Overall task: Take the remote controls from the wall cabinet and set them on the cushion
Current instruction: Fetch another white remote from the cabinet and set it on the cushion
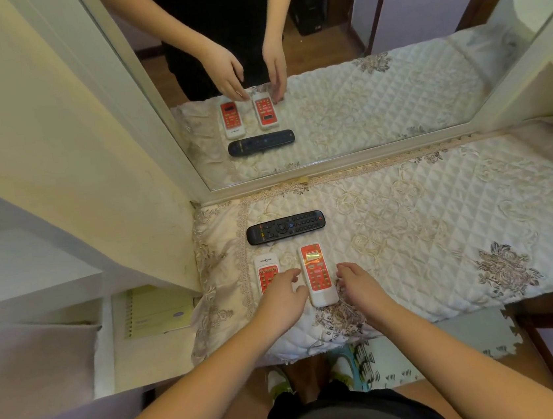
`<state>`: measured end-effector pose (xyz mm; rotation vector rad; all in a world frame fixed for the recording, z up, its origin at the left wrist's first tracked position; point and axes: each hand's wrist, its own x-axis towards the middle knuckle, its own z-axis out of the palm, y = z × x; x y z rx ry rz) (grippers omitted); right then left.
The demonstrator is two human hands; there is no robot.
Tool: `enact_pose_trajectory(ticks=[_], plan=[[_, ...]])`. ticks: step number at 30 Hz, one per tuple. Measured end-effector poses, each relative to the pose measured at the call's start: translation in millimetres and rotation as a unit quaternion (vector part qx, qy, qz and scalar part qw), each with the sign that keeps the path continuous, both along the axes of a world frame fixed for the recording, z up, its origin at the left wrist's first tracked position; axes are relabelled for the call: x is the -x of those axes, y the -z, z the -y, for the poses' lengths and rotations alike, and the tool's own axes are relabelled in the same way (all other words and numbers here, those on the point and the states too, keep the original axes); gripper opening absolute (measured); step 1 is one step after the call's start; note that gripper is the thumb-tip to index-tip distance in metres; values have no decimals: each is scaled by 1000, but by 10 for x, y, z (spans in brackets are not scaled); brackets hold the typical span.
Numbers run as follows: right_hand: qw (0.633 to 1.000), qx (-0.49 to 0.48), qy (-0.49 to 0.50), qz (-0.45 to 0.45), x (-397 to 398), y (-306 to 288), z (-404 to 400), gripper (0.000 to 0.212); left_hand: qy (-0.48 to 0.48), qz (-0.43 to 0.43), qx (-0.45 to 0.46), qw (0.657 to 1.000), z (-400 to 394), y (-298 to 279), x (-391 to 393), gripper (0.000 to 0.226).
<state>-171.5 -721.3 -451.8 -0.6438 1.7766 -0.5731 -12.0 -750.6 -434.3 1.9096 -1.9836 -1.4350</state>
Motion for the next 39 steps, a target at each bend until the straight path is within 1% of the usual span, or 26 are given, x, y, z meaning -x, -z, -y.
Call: enact_pose_trajectory(ticks=[3, 5, 7, 9, 11, 13, 14, 16, 18, 19, 21, 22, 24, 30, 34, 39], plan=[[1000, 4, -20, -5, -20, -78, -21, 38, 107, 72, 63, 990, -35, -50, -224, 53], [998, 12, -54, -11, -55, -167, -47, 36, 153, 116, 116, 974, -57, -88, -377, 53], [994, 27, -102, -27, -124, -258, -79, 35, 185, 143, 181, 955, -87, -129, -518, 51], [987, 53, -138, -68, -224, -364, -108, 37, 203, 140, 216, 945, -118, -173, -632, 49], [976, 86, -162, -115, -335, -454, -137, 41, 210, 120, 207, 948, -161, -208, -741, 50], [965, 116, -192, -139, -437, -529, -170, 45, 219, 120, 207, 946, -191, -253, -869, 55], [957, 129, -212, -151, -485, -551, -194, 46, 220, 133, 220, 941, -198, -288, -945, 59], [930, 161, -262, -202, -573, -574, -242, 49, 221, 173, 279, 919, -199, -372, -1113, 64], [890, 197, -308, -274, -658, -589, -280, 53, 211, 210, 332, 895, -194, -443, -1284, 58], [863, 220, -329, -312, -710, -601, -295, 55, 202, 220, 348, 889, -202, -469, -1366, 56], [803, 265, -371, -383, -818, -604, -311, 57, 197, 232, 352, 885, -222, -500, -1508, 56], [779, 275, -387, -410, -875, -606, -314, 57, 193, 237, 348, 886, -239, -503, -1569, 56], [752, 273, -411, -438, -995, -634, -330, 56, 185, 249, 336, 889, -289, -498, -1660, 57], [712, 292, -452, -451, -1201, -645, -379, 56, 139, 272, 324, 895, -568, -473, -1721, 61], [690, 287, -484, -455, -1116, -589, -376, 57, 114, 281, 310, 901, -710, -457, -1513, 63], [675, 295, -493, -462, -905, -634, -367, 57, 70, 292, 313, 901, -890, -479, -1264, 61]])
